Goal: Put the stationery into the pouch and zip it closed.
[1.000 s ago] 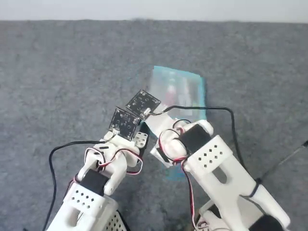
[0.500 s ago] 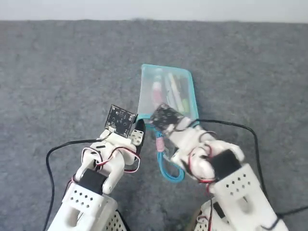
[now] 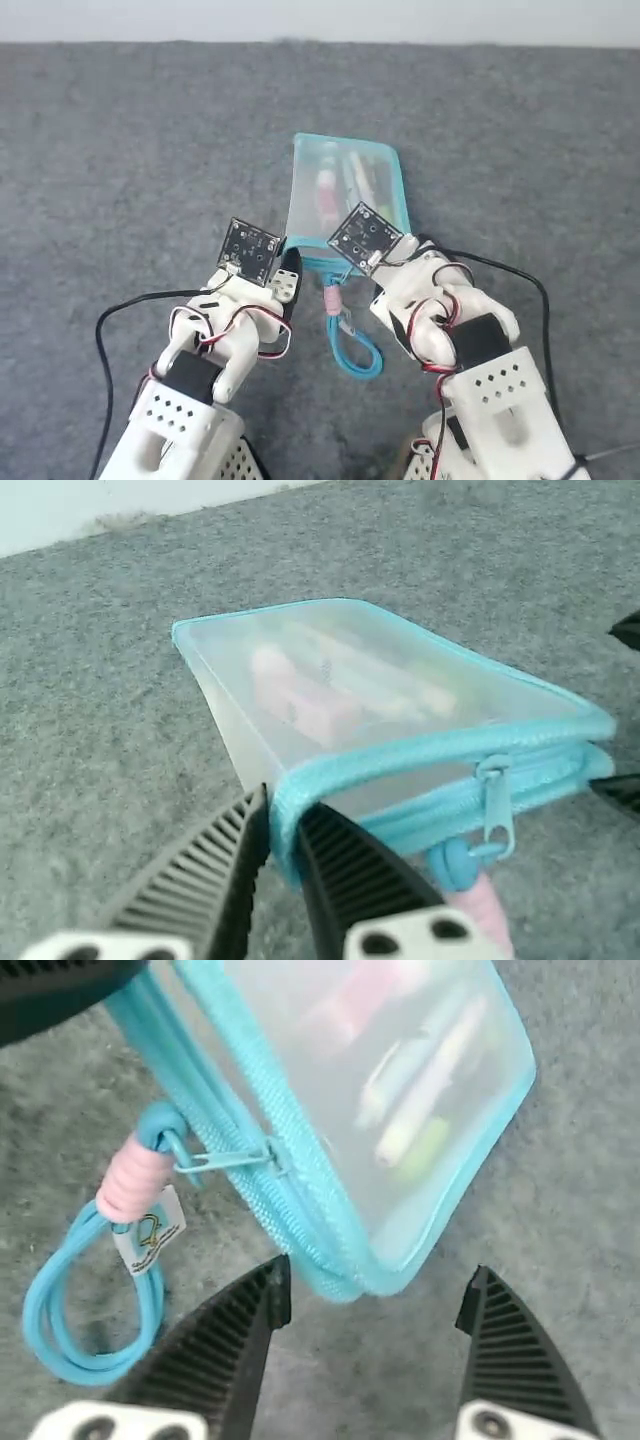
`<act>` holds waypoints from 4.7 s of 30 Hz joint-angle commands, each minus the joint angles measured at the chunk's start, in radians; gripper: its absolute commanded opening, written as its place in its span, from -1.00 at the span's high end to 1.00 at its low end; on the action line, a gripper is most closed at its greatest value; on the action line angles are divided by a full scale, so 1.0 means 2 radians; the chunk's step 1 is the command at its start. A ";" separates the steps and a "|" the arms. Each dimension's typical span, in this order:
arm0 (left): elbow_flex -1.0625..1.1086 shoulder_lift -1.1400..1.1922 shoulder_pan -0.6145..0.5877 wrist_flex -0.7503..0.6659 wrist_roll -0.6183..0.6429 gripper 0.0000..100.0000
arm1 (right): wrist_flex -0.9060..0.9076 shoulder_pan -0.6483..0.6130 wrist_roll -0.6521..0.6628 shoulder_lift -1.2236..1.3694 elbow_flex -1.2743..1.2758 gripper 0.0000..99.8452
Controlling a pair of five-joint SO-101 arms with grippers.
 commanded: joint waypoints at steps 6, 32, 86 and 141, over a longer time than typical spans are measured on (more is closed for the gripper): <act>-0.005 -0.001 -0.002 -0.010 -0.001 0.98 | -0.036 0.005 0.020 0.048 -0.003 0.45; -0.006 -0.001 0.001 -0.008 -0.001 0.98 | -0.021 -0.081 0.028 0.108 -0.033 0.46; -0.003 -0.241 -0.008 0.173 -0.056 0.59 | 0.016 0.038 -0.186 0.362 -0.352 0.99; 0.008 -0.112 -0.068 0.061 -0.036 0.98 | -0.146 0.072 -0.111 0.210 -0.038 0.99</act>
